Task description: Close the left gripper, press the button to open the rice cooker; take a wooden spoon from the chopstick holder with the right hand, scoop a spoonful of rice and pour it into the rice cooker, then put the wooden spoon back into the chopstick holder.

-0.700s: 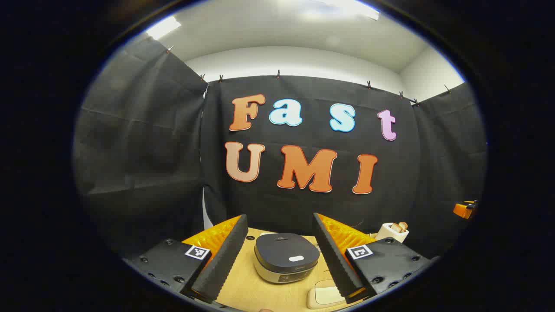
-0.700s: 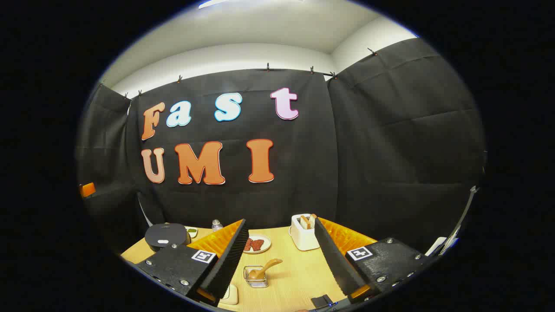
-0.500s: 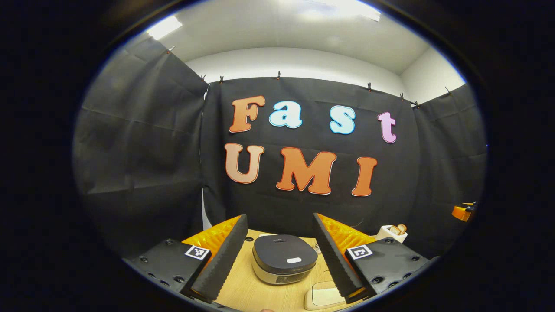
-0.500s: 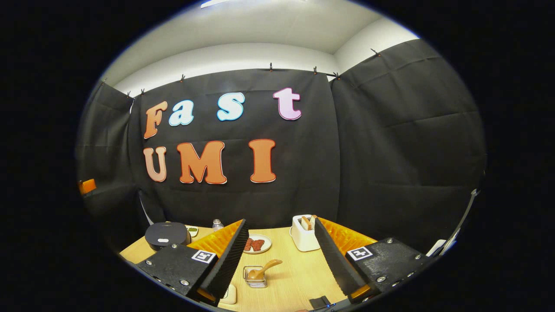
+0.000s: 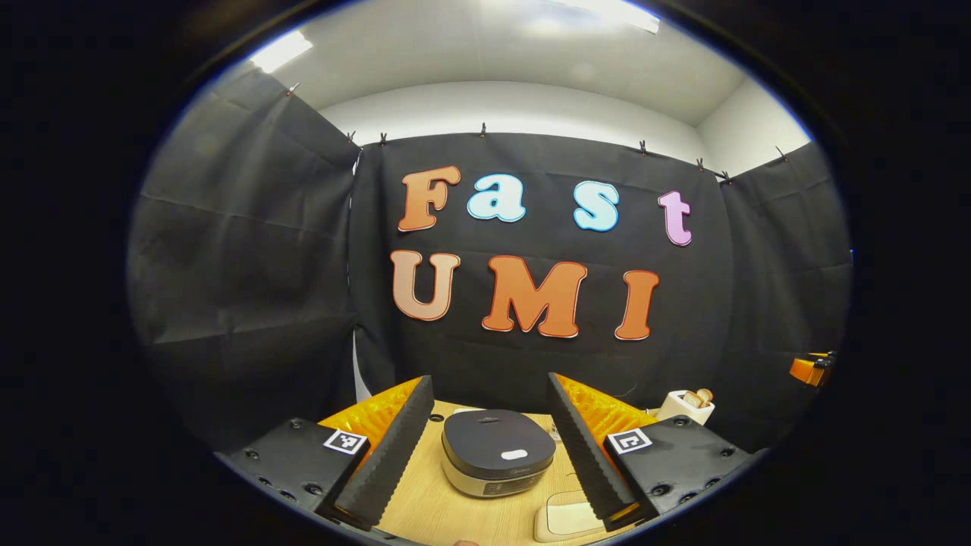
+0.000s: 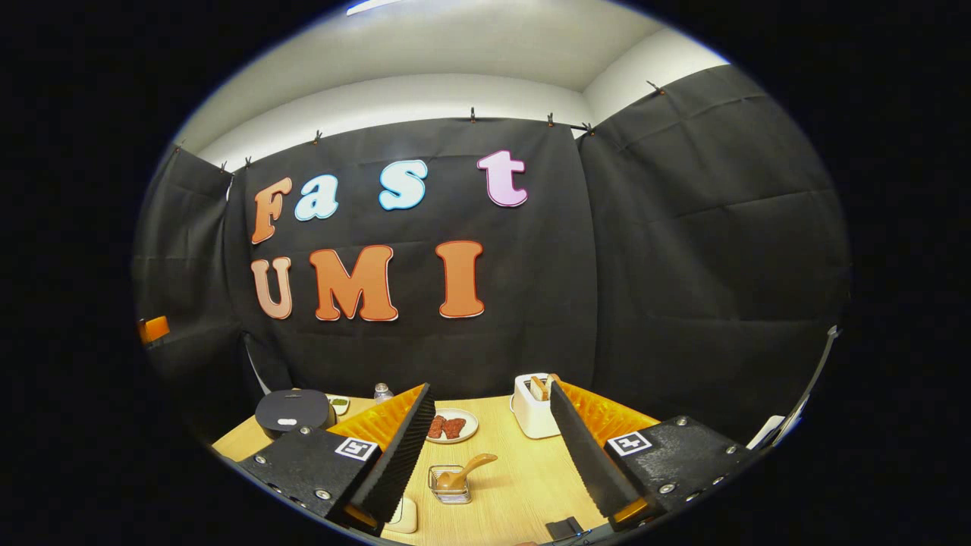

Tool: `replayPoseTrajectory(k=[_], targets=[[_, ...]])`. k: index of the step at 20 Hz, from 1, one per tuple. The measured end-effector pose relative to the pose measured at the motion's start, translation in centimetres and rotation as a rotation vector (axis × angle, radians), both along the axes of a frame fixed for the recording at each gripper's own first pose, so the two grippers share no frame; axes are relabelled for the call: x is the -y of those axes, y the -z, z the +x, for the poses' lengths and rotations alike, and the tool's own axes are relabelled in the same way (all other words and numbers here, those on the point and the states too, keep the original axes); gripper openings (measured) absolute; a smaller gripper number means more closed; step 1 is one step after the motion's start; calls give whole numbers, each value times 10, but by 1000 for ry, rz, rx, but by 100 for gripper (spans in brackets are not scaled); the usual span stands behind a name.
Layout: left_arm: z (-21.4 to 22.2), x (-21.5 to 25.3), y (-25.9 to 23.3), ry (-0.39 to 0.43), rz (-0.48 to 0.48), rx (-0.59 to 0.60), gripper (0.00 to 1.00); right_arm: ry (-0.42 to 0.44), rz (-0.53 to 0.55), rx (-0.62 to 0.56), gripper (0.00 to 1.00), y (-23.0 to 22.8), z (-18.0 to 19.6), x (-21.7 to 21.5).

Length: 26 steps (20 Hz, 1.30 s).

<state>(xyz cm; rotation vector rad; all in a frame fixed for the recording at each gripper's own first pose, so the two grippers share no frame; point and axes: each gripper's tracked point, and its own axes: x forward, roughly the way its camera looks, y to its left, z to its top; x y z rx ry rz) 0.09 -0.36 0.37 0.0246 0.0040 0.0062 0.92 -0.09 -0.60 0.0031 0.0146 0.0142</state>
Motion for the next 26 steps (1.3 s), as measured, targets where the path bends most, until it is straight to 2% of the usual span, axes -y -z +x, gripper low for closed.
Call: replayPoseTrajectory(k=[11,12,18,21,22,24,25,26], targets=[[5,0,0,6,5,-14,100,-7,12,-5,95,3,8,-4],[5,2,0,13,0,-16,97,-8,13,-6,95,3,9,-6],[7,3,1,22,84,-18,53,-24,10,-18,95,8,12,-13],[7,16,5,57,102,-29,57,-21,9,-16,95,7,13,-15],[9,12,3,36,109,-26,57,-23,9,-18,95,7,13,-17],[16,2,6,18,111,-35,7,-25,8,-24,94,10,13,-18],[15,3,11,21,101,-41,10,-26,6,-24,95,10,13,-18],[16,4,16,30,93,-54,7,-24,2,-25,95,10,14,-19]])
